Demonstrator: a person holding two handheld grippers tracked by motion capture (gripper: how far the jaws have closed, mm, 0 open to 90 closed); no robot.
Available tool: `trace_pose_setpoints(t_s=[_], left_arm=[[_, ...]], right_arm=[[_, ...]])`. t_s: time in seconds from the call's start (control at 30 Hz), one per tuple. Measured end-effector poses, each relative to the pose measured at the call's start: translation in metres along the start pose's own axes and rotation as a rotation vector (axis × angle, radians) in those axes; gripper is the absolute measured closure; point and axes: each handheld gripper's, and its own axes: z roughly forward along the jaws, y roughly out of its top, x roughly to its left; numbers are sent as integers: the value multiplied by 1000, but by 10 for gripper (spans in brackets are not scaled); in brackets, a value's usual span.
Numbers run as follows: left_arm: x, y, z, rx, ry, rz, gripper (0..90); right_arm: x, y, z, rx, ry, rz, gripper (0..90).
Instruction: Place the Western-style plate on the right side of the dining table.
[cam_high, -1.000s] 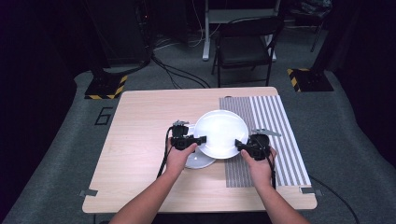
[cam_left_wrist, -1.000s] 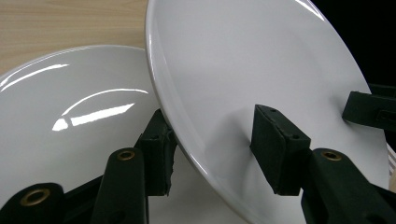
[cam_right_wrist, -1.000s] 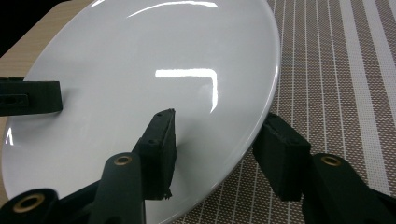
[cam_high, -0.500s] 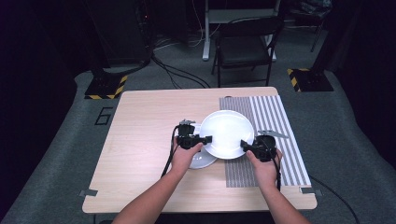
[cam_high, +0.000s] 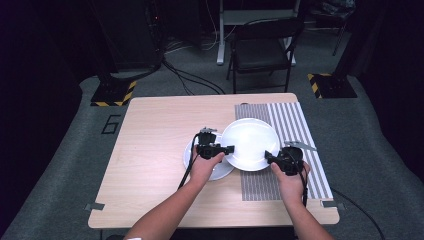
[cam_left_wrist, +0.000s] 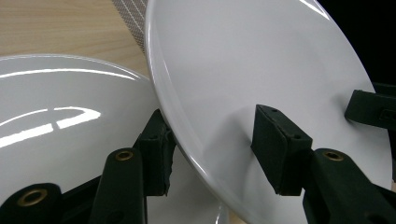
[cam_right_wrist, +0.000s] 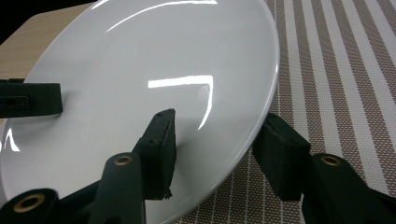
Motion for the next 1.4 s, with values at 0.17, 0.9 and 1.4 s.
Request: trace_pose_setpoints(t_s=[0.17,0.9,1.4], left_arm=[[-7,1,6,-1,-9,-7,494],[-24,3,30,21,-60,21,489],[-33,2,40,46,-77,42,490]], right_arm=[[-5,-1,-5,-8,-10,6,494],[-31,-9,-22,-27,-39,44,501],[-42,-16,-28,-35,-57,63,500]])
